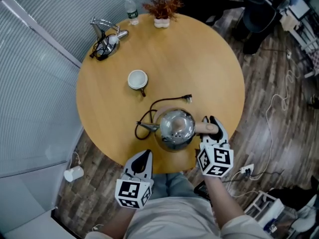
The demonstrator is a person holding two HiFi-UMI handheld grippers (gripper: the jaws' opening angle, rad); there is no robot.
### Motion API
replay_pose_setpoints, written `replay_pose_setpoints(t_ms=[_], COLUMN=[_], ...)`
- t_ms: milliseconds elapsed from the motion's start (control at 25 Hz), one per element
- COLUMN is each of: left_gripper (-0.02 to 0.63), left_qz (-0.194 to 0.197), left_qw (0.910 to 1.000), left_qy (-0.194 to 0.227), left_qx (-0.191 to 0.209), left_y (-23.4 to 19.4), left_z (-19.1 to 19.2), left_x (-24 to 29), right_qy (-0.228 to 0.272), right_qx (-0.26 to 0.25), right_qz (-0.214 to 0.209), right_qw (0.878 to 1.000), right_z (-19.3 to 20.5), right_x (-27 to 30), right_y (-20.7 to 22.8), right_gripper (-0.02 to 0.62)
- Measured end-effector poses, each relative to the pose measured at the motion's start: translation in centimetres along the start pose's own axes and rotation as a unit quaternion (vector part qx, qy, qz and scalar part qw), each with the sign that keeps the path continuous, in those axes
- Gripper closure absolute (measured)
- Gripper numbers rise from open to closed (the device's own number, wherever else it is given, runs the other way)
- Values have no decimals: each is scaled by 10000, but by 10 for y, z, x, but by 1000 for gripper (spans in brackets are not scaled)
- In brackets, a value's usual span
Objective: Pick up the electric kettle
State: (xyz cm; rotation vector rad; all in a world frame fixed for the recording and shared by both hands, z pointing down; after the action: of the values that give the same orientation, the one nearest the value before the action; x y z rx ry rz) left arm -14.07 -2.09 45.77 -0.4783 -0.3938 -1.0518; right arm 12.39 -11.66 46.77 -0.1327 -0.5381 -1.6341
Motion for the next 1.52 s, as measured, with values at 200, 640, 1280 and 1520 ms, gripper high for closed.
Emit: replay_pose_setpoints(t_ms=[200, 640, 1280, 1520], left_gripper=[603, 603, 603, 603], left_qz=[-71, -144, -134, -153], left_qw=[9998, 9987, 9974, 9974], left_qy=[173, 461, 647, 639], left_qx=[80, 181, 278, 310], left_y=[4, 12, 24, 19], left_z=[-8, -22, -29, -33], left_x=[-11, -30, -44, -46], right_qy=[-15, -28, 77, 61], right_qx=[3, 95, 285, 316], right_qz=[-118, -169, -41, -127], right_qw=[9999, 9998, 9996, 9994], right_z=[-18, -44, -55, -59], right_x=[-23, -70, -110, -110], right_y=[-2, 2, 13, 7], right_gripper=[500, 499, 495, 495])
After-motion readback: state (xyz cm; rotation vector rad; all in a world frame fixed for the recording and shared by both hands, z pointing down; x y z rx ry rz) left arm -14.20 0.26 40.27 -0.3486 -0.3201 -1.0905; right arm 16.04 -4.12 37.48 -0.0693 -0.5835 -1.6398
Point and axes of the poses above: the fingertips, and each gripper's own axes: x forward along the fingers, y to its right, z out of its underside, the point moved 9 cm from there along -x, backward along the fingers, and after that the axes turned 8 degrees about x, right-handed, at the moved point
